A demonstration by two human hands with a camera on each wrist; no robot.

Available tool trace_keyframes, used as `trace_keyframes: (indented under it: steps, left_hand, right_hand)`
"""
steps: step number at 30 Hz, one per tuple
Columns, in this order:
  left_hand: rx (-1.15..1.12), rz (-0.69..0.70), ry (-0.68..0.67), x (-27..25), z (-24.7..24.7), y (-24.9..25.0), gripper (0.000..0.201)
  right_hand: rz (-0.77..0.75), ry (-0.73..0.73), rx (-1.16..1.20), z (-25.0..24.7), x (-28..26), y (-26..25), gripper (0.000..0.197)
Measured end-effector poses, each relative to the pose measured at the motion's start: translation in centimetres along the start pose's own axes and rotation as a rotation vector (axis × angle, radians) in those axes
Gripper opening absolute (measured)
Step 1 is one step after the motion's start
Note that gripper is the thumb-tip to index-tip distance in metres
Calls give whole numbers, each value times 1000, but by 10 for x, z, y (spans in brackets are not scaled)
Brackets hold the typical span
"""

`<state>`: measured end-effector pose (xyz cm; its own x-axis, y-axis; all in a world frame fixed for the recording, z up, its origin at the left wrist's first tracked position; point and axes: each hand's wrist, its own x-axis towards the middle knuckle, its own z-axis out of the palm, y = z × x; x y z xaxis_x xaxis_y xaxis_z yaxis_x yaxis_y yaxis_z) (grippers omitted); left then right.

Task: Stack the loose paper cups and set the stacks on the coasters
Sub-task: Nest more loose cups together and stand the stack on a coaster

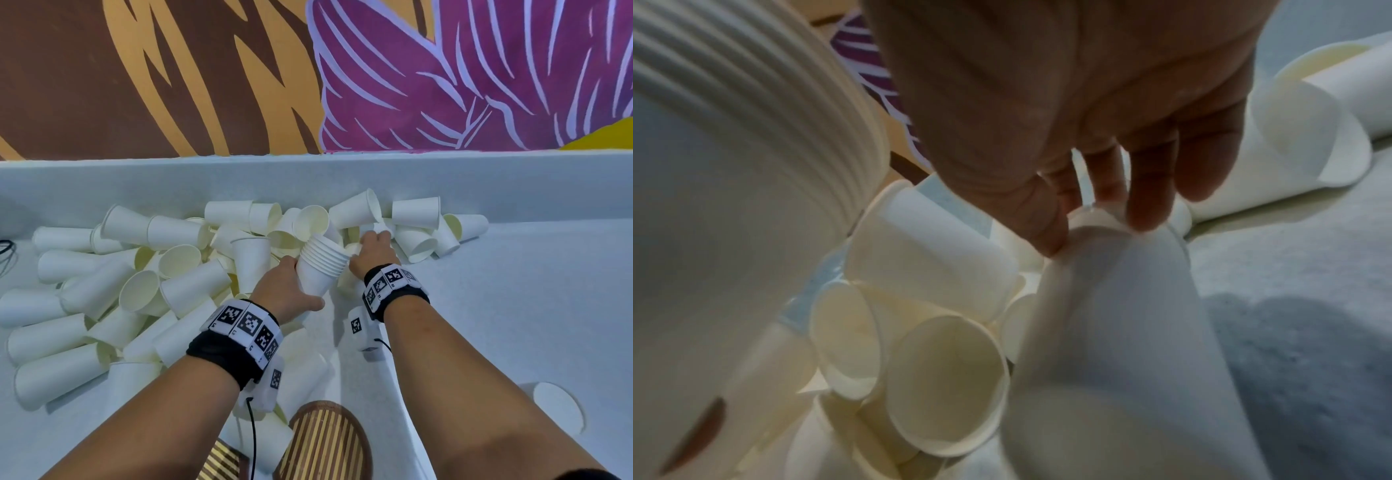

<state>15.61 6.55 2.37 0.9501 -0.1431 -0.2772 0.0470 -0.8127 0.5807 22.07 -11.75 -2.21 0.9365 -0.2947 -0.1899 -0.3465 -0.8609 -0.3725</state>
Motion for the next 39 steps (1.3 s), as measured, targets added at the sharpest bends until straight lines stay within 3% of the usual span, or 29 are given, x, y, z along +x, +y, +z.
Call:
trace_keyframes:
  steps: [4,12,15,19,23,26,28,34,39]
  left_hand:
    - [-9,-17,-9,-4,-2,2,76]
    - [-39,-55,-68,-24,-6,11,69]
    - [-1,-60,-83,-34,-9,13,62]
    - [-8,-76,-52,-42,-13,10,62]
    - [-9,-114,-19,-49,-18,6,73]
    - [-44,-131,-7,-56,-21,1,69]
    - [-66,-138,-7,-59,-22,-1,68]
    - [-68,-129,-4,-65,-23,-4,69]
    - [-62,-125,-19,-68,-19,-3,69]
  right_hand:
    - [-48,-81,-20,-18,-12,6,24]
    - [-232,335,110,-93,-56,-7,23]
    - [-324,410,107,-107,-75,-21,21]
    - [-435,350,147,-102,-98,-36,20]
    - [-483,162,281,-86,-113,-44,22]
    - [-383,144,453,-77,-110,-36,29]
    - [-311,152,363,-73,-108,-24,33]
    - [-123,-69,-48,-43,-112,4,27]
    - [-63,-155,47,-20,-117,15,43]
